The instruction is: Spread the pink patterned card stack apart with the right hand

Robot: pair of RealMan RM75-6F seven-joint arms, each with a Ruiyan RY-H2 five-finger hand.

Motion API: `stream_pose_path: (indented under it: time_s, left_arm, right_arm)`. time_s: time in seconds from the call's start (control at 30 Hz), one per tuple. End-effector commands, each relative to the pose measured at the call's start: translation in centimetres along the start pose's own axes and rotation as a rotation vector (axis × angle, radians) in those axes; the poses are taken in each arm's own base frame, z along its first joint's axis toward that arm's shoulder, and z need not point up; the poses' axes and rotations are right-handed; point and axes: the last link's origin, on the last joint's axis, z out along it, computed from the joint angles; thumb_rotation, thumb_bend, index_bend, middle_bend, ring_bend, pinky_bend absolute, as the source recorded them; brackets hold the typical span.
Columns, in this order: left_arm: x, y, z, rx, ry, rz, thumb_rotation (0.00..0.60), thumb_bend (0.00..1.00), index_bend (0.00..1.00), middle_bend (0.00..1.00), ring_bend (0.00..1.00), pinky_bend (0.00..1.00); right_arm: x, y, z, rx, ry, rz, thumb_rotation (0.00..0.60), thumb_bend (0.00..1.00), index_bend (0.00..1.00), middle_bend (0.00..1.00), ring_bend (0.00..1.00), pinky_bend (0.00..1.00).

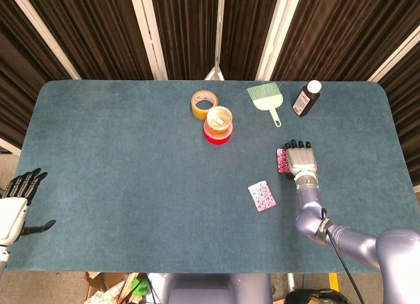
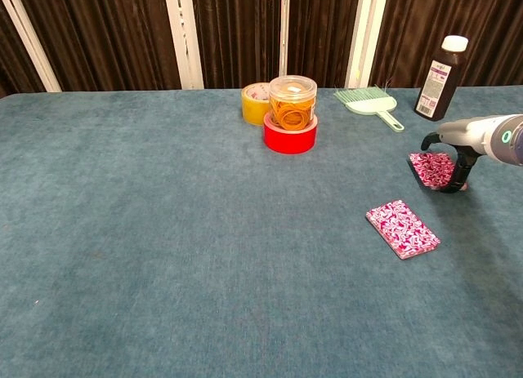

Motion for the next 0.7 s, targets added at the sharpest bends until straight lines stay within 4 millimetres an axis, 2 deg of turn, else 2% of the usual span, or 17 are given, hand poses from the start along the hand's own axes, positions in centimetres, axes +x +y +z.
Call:
stream_pose_path:
  time_s: [0.03, 0.23, 0.33, 0.4, 0.5, 0.7]
  left_arm:
    - [0.00, 0.00, 0.00, 0.000, -0.001, 0.000, 0.600, 0.00, 0.00, 0.00, 0.00, 0.04]
    - [-0.03, 0.02, 0.01, 0.000, -0.004, -0.001, 0.600, 0.00, 0.00, 0.00, 0.00, 0.04]
    - [-0.04, 0.06, 0.02, -0.002, -0.003, -0.001, 0.600, 0.00, 0.00, 0.00, 0.00, 0.04]
    - [-0.05, 0.09, 0.02, -0.003, -0.003, 0.000, 0.600, 0.00, 0.00, 0.00, 0.00, 0.04]
    - [-0.07, 0.11, 0.01, -0.004, -0.004, 0.000, 0.600, 0.00, 0.00, 0.00, 0.00, 0.04]
    - [-0.06, 0.16, 0.00, -0.007, -0.003, 0.000, 0.600, 0.00, 0.00, 0.00, 0.00, 0.04]
  right_arm:
    - [-0.17, 0.14, 0.19, -0.006, -0.003, 0.002, 0.600, 0.32, 0.18, 0.00, 0.00, 0.00]
    - [-0.38, 0.39, 0.46, -0.016, -0.007, 0.002, 0.600, 0.33, 0.24, 0.00, 0.00, 0.00]
    - [-0.33, 0.41, 0.50, -0.016, -0.002, 0.008, 0.600, 0.33, 0.35, 0.03, 0.00, 0.00]
    - [-0.19, 0.38, 0.49, -0.014, 0.008, 0.019, 0.600, 0.33, 0.45, 0.08, 0.00, 0.00]
    - [0.09, 0.33, 0.39, -0.006, 0.030, 0.037, 0.600, 0.33, 0.55, 0.14, 0.00, 0.00]
    - [0.53, 0.37, -0.06, 0.019, 0.058, 0.062, 0.600, 0.33, 0.60, 0.17, 0.00, 0.00]
